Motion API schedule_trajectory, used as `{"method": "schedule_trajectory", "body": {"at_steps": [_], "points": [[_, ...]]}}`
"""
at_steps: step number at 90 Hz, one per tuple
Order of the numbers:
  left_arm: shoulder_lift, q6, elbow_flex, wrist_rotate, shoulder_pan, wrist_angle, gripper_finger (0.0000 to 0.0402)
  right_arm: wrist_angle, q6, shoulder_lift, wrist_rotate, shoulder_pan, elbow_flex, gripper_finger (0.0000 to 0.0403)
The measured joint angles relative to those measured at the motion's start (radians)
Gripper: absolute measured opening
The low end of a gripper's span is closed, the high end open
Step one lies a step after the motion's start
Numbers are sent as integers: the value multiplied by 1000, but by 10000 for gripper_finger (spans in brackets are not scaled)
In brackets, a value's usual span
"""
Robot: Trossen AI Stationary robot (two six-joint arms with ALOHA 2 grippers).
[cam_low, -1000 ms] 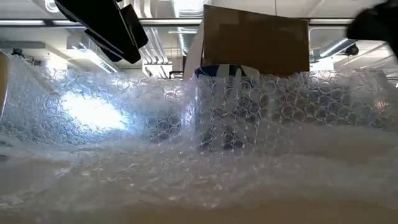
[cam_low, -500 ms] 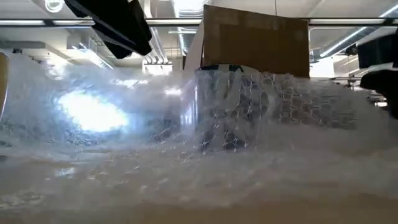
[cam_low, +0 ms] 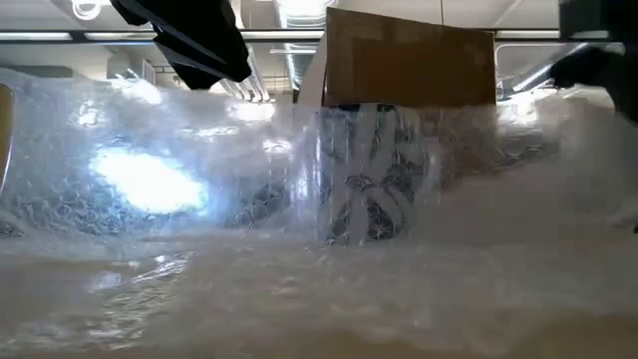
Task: Wrap mug
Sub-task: Wrap the white cup in bubble wrap
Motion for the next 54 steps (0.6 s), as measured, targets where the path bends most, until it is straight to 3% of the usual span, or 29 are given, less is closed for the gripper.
{"method": "schedule_trajectory", "body": {"at_steps": [12,22,37,54], "points": [[0,25,0,-66,1,14,59,115,-107,-28,254,-21,98,4],[0,35,0,-93,4,22,59,329,-274,-22,351,-60,109,1],[0,40,0,-131,7,38,59,672,-511,30,333,-154,96,1],[0,58,0,-164,8,75,59,794,-529,141,129,-269,96,0]]}}
